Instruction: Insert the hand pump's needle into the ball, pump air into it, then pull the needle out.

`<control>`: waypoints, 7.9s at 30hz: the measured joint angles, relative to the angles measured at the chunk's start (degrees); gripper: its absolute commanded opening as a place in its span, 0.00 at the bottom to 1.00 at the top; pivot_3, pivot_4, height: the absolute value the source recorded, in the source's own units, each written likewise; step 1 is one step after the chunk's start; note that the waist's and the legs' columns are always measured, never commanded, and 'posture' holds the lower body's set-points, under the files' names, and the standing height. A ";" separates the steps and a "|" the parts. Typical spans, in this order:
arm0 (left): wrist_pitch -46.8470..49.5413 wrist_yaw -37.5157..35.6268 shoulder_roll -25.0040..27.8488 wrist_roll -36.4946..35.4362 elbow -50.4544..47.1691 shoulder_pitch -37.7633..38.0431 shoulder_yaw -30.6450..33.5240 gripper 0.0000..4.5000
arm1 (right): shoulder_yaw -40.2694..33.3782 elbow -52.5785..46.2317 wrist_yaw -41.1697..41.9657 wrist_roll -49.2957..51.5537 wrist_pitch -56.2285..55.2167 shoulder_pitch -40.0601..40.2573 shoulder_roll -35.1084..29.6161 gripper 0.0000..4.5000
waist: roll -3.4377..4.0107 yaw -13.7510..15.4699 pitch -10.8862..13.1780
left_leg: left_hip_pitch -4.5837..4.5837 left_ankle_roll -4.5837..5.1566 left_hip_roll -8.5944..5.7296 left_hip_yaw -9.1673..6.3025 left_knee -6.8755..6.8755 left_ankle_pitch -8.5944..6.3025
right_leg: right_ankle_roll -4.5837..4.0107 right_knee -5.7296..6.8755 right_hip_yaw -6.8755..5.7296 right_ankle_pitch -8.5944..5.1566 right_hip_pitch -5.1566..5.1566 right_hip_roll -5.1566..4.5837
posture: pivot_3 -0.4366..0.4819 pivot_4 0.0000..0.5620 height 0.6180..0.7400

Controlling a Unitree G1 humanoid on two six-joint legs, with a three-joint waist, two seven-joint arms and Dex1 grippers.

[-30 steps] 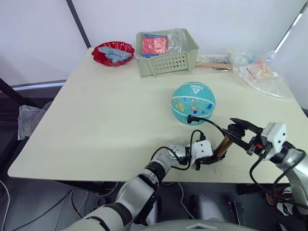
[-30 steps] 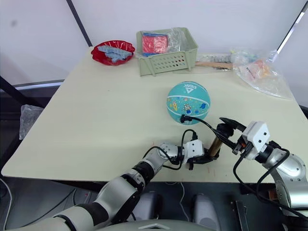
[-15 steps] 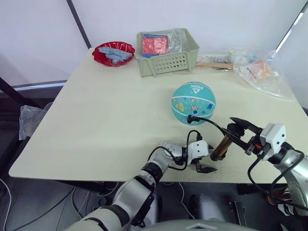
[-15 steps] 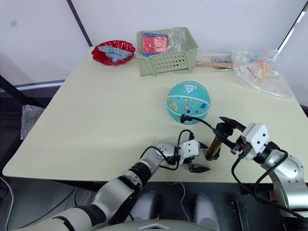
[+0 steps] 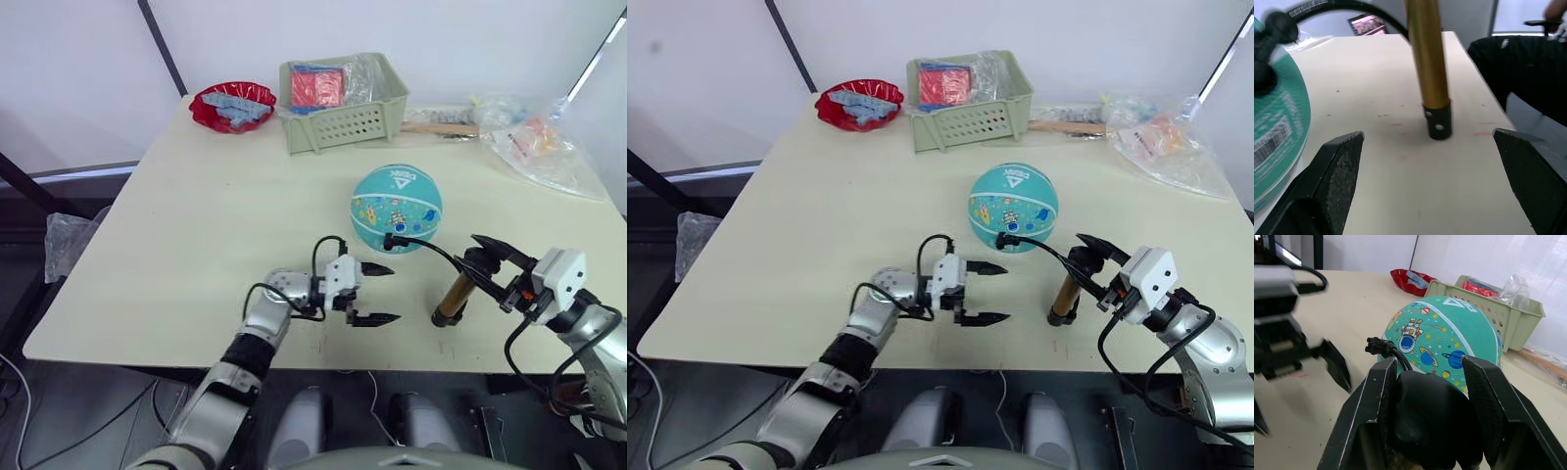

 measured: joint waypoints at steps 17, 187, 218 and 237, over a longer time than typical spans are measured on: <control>11.76 -7.48 15.27 -13.78 -17.73 9.08 8.03 1.00 | -3.83 0.00 -1.45 3.51 5.13 -1.99 -1.53 0.35 | 0.54 0.47 0.53 | -0.14 -0.01 -0.06 0.11 -0.02 0.00 | 0.00 -0.04 0.08 -0.01 -0.14 -0.08 | 0.48 0.27 1.00; 7.51 48.55 -20.77 11.12 32.69 -36.55 5.60 1.00 | 18.76 2.36 -22.42 -43.73 10.27 -11.96 7.28 0.01 | 0.24 1.62 0.69 | -0.72 -0.44 -0.39 0.25 1.11 0.36 | 0.47 1.23 0.58 0.20 -0.61 1.01 | 0.48 0.27 1.00; 6.09 51.99 -20.61 11.38 36.74 -36.86 5.46 1.00 | 15.27 -6.13 -19.29 -41.60 8.57 -5.45 5.61 0.01 | -0.13 0.51 0.18 | 0.19 -0.45 -0.56 -0.21 1.00 0.34 | 0.61 1.15 0.68 -0.13 0.17 0.94 | 0.48 0.27 1.00; 6.36 43.20 -20.21 7.63 29.66 -32.66 9.79 1.00 | 2.53 0.60 -24.71 -31.57 9.15 -6.29 10.07 0.01 | 0.01 -0.01 0.29 | -0.05 -0.45 -0.56 -0.18 0.76 0.34 | 0.32 1.14 0.82 0.02 -0.14 0.95 | 0.48 0.27 1.00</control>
